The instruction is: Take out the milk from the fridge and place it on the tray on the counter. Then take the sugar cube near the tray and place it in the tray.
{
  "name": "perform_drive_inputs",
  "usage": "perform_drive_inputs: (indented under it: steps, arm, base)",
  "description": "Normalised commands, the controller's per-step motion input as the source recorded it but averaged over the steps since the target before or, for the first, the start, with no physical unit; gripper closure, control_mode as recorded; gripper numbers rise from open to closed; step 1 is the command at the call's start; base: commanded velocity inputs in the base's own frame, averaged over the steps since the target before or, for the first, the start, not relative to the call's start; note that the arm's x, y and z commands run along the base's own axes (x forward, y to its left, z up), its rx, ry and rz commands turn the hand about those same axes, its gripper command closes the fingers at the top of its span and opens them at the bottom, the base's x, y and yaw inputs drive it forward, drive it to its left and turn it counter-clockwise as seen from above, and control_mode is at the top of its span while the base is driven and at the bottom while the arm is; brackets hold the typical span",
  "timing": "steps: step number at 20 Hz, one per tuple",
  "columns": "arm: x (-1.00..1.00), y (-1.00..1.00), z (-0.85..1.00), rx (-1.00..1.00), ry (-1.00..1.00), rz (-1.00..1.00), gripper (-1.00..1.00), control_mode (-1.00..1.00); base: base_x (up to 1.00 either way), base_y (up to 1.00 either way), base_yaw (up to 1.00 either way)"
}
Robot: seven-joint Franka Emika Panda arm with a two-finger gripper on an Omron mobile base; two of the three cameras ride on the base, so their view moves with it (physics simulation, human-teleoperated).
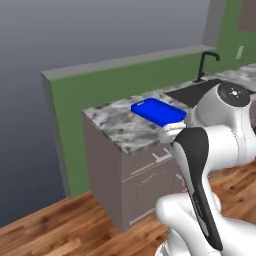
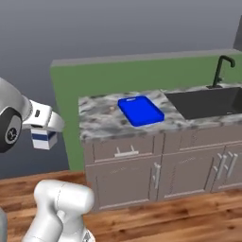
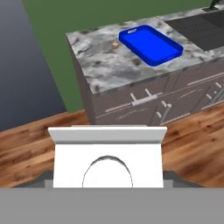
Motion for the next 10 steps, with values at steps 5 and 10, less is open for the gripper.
perform_drive_inputs:
  steps: [5, 10]
  arm:
    - [0.0, 0.0, 0.0, 0.0, 0.0, 0.0, 1.0, 1.0]
    - [0.0, 0.0, 0.0, 0.0, 0.0, 0.0, 1.0, 1.0]
  base:
    - [1.0, -1.0, 0.35]
    - [0.98, -1.0, 0.34]
